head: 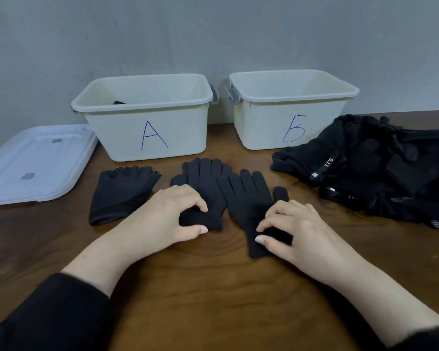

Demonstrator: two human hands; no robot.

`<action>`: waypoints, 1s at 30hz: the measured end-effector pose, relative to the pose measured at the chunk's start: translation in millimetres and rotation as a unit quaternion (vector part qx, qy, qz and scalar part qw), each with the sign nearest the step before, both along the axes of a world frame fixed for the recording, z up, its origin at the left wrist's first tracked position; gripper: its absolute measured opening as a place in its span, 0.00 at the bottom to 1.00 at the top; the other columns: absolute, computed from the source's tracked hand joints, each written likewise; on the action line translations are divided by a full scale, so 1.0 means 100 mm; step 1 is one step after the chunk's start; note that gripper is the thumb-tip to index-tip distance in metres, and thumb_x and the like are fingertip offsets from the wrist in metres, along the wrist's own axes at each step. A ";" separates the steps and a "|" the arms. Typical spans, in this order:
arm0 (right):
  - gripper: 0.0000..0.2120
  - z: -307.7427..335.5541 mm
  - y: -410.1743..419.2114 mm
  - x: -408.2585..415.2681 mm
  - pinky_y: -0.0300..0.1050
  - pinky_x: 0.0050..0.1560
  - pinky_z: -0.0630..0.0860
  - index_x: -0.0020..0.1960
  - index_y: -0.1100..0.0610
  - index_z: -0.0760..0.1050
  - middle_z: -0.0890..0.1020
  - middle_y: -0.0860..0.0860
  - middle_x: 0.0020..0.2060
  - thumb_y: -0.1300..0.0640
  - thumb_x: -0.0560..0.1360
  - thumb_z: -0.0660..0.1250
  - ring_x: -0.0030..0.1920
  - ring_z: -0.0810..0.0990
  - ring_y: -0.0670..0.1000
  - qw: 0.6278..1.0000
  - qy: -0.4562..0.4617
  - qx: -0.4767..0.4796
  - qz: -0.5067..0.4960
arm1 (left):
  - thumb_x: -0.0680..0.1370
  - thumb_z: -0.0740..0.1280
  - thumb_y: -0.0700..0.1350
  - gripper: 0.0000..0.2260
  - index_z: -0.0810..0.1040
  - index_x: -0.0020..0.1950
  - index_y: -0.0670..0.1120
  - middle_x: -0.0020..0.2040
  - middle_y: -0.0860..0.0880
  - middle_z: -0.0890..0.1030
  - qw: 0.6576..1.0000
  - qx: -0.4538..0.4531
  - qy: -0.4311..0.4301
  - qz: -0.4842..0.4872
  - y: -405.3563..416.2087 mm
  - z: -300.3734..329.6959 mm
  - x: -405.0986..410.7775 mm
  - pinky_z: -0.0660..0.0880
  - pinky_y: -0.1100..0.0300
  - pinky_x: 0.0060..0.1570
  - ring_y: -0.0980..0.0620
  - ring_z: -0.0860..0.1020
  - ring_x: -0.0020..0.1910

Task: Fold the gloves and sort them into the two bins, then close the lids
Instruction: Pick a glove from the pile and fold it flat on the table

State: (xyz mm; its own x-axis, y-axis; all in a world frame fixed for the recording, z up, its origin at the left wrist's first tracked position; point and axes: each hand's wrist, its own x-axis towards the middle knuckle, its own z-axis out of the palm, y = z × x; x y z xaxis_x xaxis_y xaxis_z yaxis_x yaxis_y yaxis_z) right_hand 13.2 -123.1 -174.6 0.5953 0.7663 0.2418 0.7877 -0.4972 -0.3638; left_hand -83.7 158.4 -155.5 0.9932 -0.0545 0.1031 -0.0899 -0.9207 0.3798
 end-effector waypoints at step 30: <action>0.16 0.74 0.34 -0.18 0.50 0.59 0.81 0.66 0.46 0.77 0.84 0.41 0.56 0.43 0.81 0.65 0.60 0.82 0.42 0.867 0.319 0.377 -0.068 | 0.83 0.62 0.45 0.08 0.81 0.50 0.52 0.45 0.58 0.83 0.905 -0.356 -0.221 0.072 -0.96 0.67 0.29 0.77 0.61 0.52 0.60 0.80 0.47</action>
State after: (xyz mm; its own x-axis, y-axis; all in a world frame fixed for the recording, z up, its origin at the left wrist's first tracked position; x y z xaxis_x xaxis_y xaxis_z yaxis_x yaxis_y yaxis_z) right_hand -5.1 -89.5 -100.2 0.8649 0.4450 0.2323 0.2597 -0.0007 -0.9657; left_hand -55.1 61.9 -88.7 0.8377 0.3097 0.4499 -0.2763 -0.4701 0.8382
